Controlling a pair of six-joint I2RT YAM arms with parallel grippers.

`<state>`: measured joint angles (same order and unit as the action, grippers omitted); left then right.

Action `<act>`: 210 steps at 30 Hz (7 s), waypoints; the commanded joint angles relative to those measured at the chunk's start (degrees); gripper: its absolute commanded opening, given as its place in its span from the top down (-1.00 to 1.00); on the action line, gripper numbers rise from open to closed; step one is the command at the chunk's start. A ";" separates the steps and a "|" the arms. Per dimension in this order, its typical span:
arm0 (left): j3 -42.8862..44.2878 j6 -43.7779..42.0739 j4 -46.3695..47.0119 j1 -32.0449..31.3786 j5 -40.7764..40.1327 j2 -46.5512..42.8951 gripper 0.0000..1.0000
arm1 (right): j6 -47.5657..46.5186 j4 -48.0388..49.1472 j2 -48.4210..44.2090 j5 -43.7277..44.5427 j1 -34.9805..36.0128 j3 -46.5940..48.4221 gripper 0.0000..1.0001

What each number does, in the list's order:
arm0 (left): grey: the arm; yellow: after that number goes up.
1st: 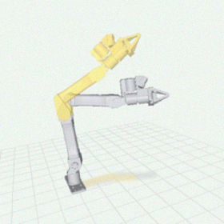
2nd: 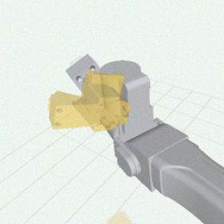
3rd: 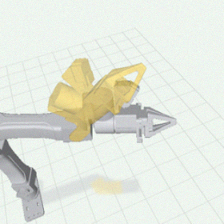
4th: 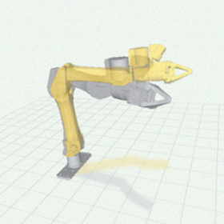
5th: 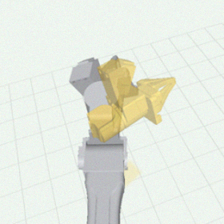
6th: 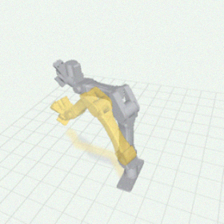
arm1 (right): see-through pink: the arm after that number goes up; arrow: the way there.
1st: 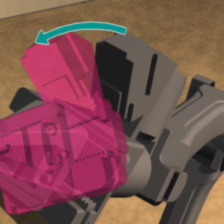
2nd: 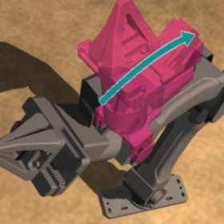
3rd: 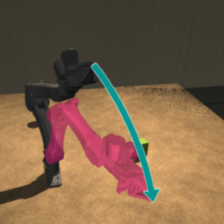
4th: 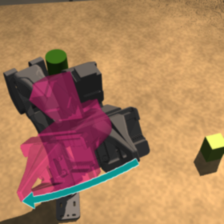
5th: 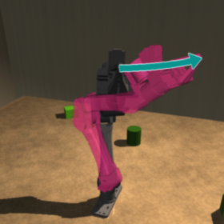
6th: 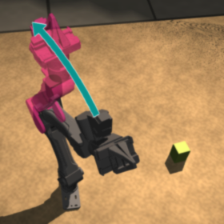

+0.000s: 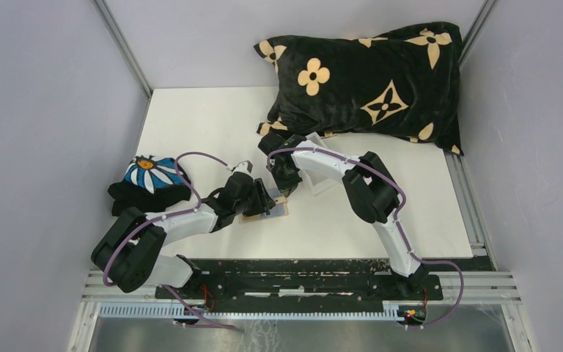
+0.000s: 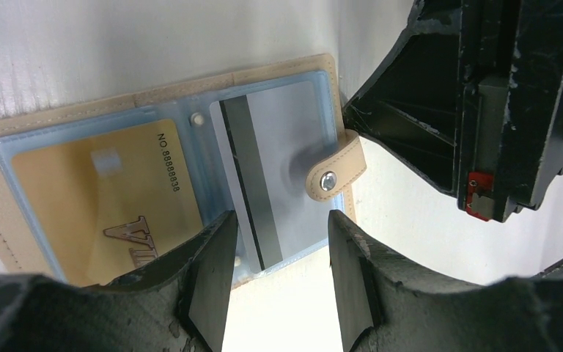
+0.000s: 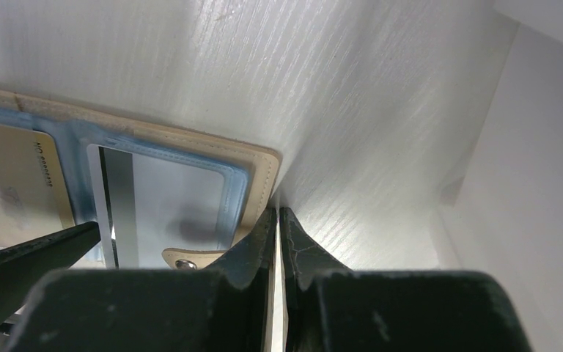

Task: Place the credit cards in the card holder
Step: Insert the credit card into the card holder, then pick up the credit card from the storage box.

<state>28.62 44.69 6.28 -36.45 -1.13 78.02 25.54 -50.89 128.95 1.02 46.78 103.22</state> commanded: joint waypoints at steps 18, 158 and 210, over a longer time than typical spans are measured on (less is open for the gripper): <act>9.29 -2.95 -14.10 -0.04 -11.47 -11.68 -0.26 | -12.20 3.34 -12.73 7.13 0.76 6.90 0.19; 38.86 -11.55 -16.77 2.17 -2.21 24.26 -0.58 | -3.55 13.31 -9.94 -28.56 -23.15 2.70 0.83; 26.98 -16.38 -2.81 6.12 7.77 0.61 -0.63 | -8.72 3.99 -34.89 -20.43 -21.15 -6.55 0.98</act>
<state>58.89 30.59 -4.56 -32.08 -1.78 82.41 15.35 -46.96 99.33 -13.10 25.15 100.62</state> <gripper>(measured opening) 0.812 0.017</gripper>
